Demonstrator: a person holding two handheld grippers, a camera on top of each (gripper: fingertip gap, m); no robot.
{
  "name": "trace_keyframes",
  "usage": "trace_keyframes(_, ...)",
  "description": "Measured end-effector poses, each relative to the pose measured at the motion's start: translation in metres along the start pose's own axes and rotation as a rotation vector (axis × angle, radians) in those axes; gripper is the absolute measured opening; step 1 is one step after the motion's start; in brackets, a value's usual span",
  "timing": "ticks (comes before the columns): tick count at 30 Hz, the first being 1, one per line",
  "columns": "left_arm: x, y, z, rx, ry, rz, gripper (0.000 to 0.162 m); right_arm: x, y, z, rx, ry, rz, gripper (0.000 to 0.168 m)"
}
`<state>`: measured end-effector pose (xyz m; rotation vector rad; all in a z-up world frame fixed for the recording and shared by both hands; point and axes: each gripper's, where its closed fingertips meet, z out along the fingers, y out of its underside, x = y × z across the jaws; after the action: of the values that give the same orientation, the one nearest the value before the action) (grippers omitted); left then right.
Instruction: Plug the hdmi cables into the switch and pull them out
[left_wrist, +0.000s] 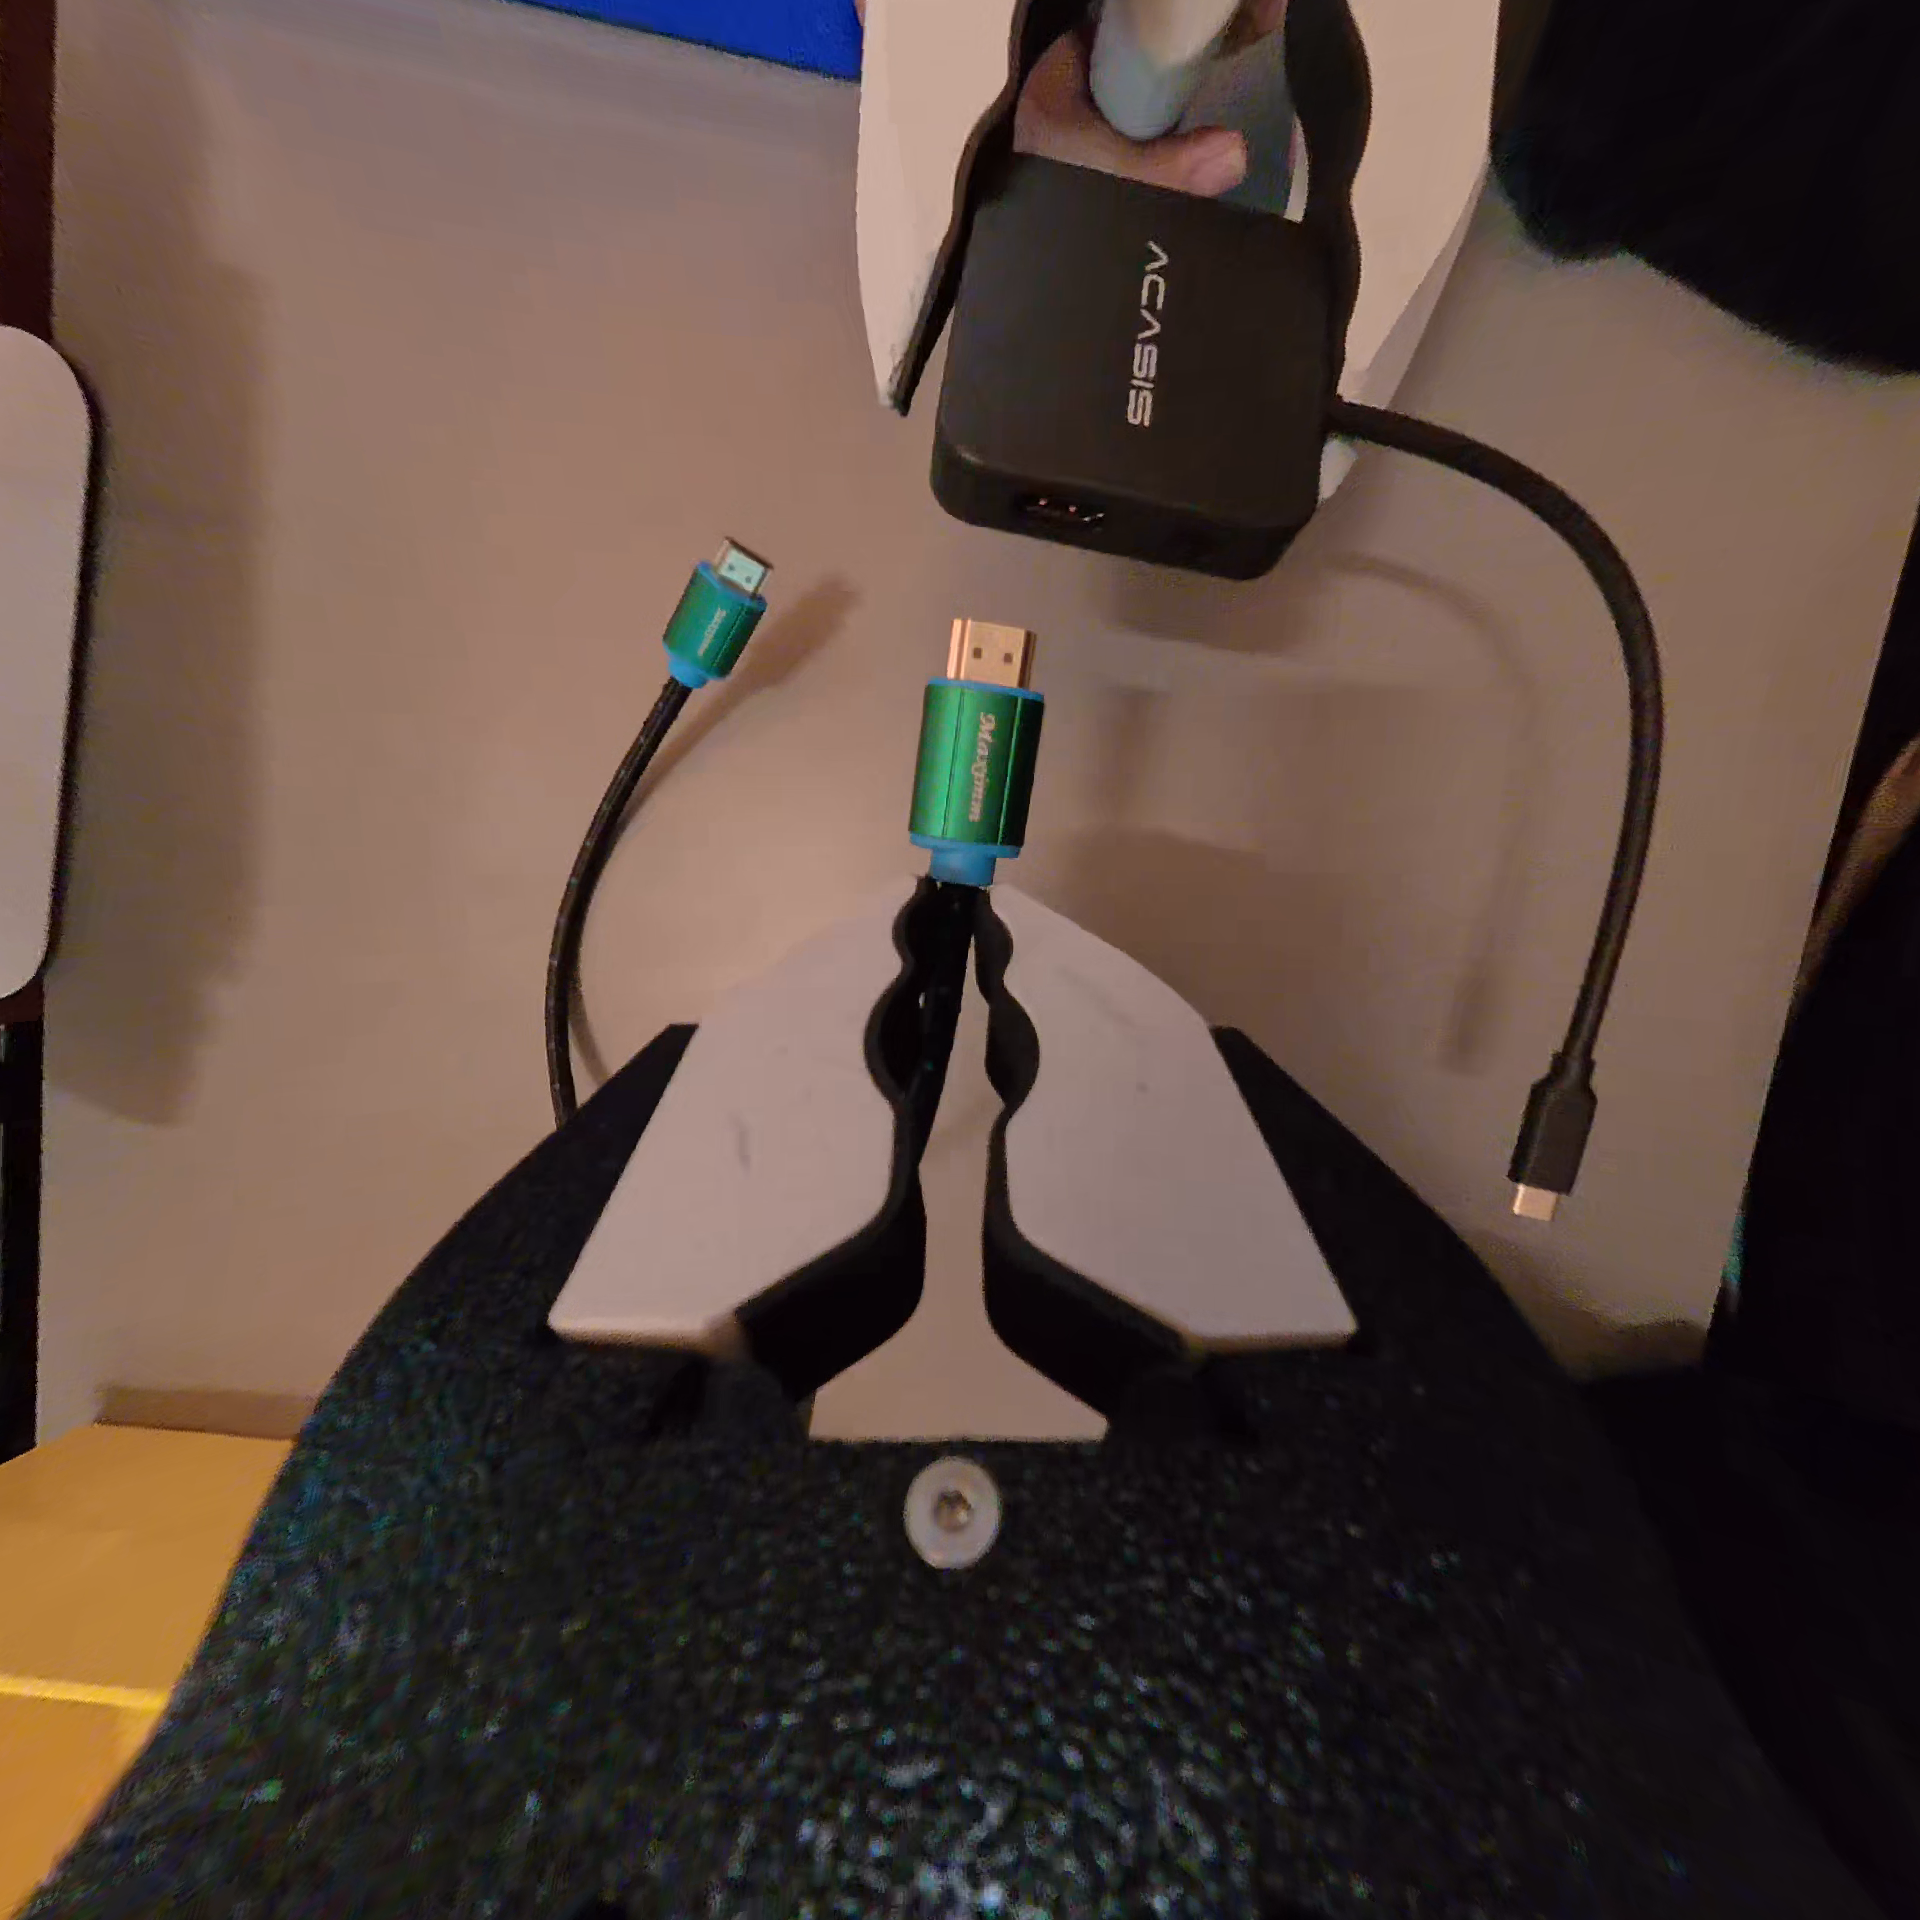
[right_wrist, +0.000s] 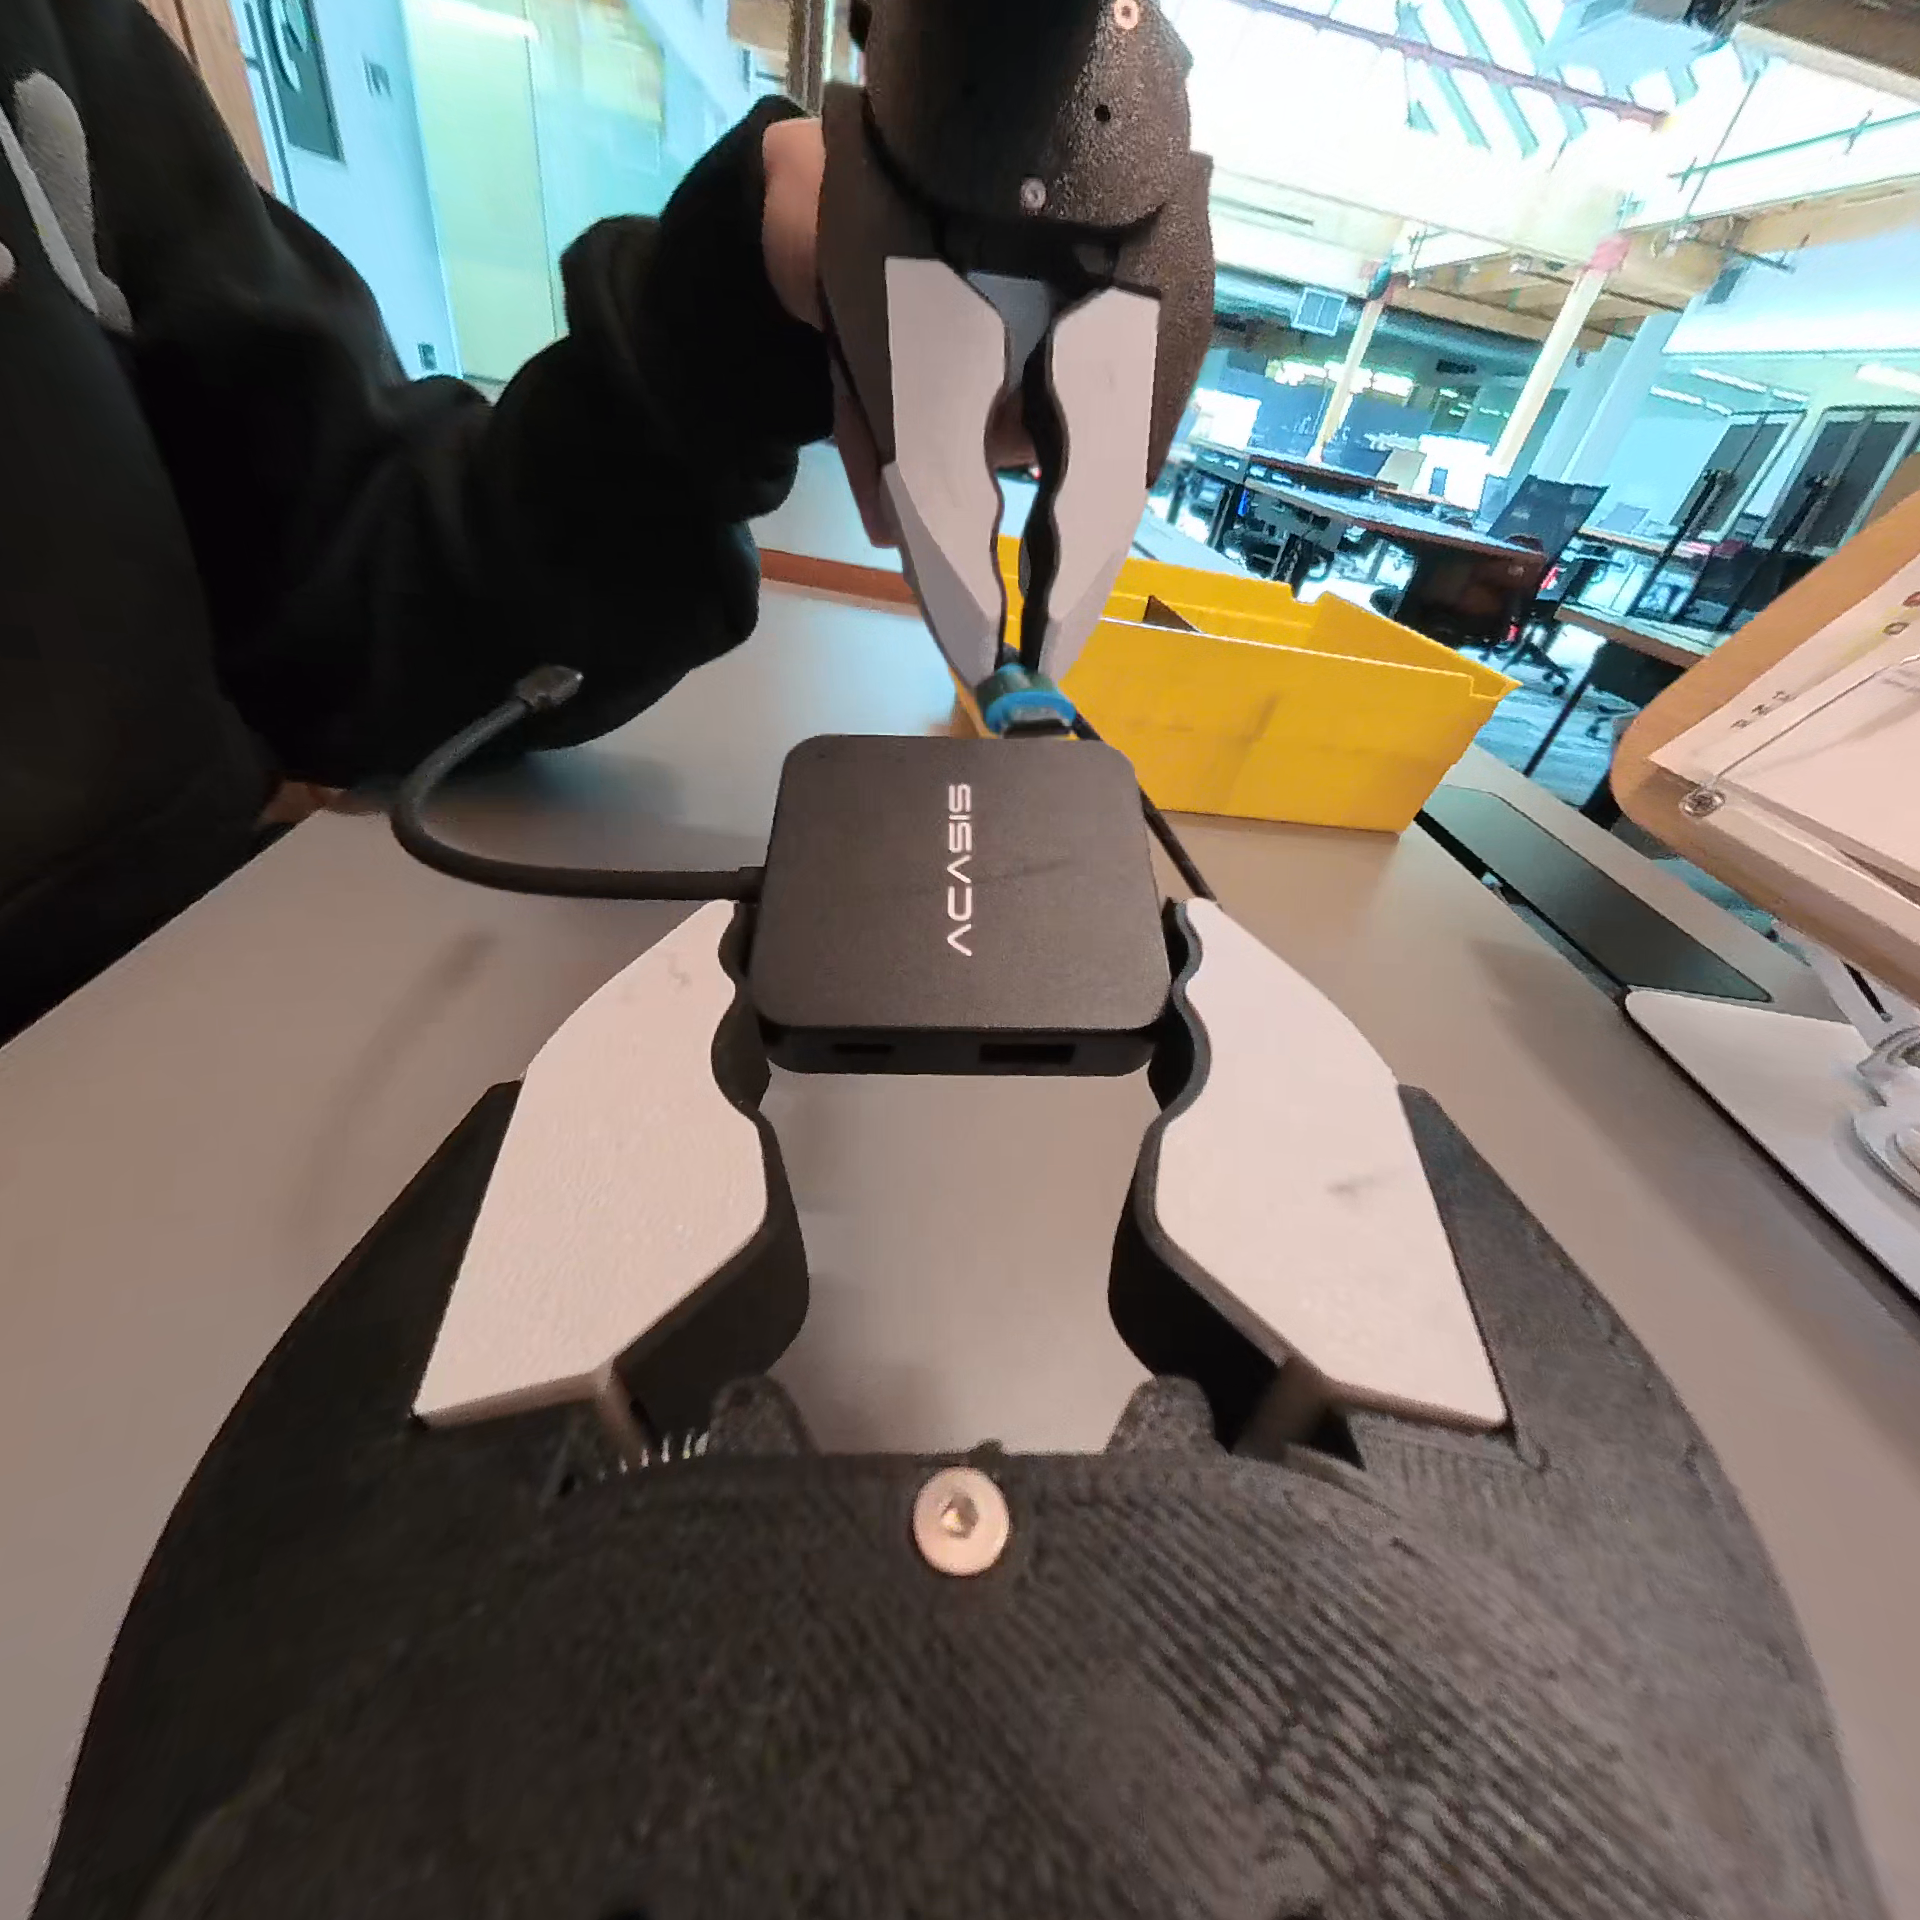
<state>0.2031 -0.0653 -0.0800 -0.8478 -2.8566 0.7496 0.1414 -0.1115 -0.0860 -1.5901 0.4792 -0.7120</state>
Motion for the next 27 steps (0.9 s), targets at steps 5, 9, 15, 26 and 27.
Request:
trace_keyframes(5, 0.004, -0.010, -0.012, 0.152, 0.102, -0.018, 0.006, 0.003, -0.003, -0.002, 0.013, 0.021, 0.000, 0.074)
trace_keyframes(9, 0.009, -0.031, -0.051, 0.483, 0.333, -0.122, 0.006, -0.001, -0.032, -0.016, 0.165, 0.005, 0.025, 0.074)
trace_keyframes(15, 0.010, -0.044, -0.093, 0.866, 0.829, -0.253, 0.006, -0.004, -0.056, -0.030, 0.282, -0.011, 0.028, 0.074)
trace_keyframes(26, -0.110, 0.043, 0.058, 0.414, 0.141, -0.648, 0.008, -0.001, -0.047, -0.025, 0.236, 0.006, 0.028, 0.074)
trace_keyframes(27, -0.111, 0.043, 0.063, 0.399, 0.110, -0.626, 0.008, -0.001, -0.045, -0.024, 0.231, 0.004, 0.029, 0.074)
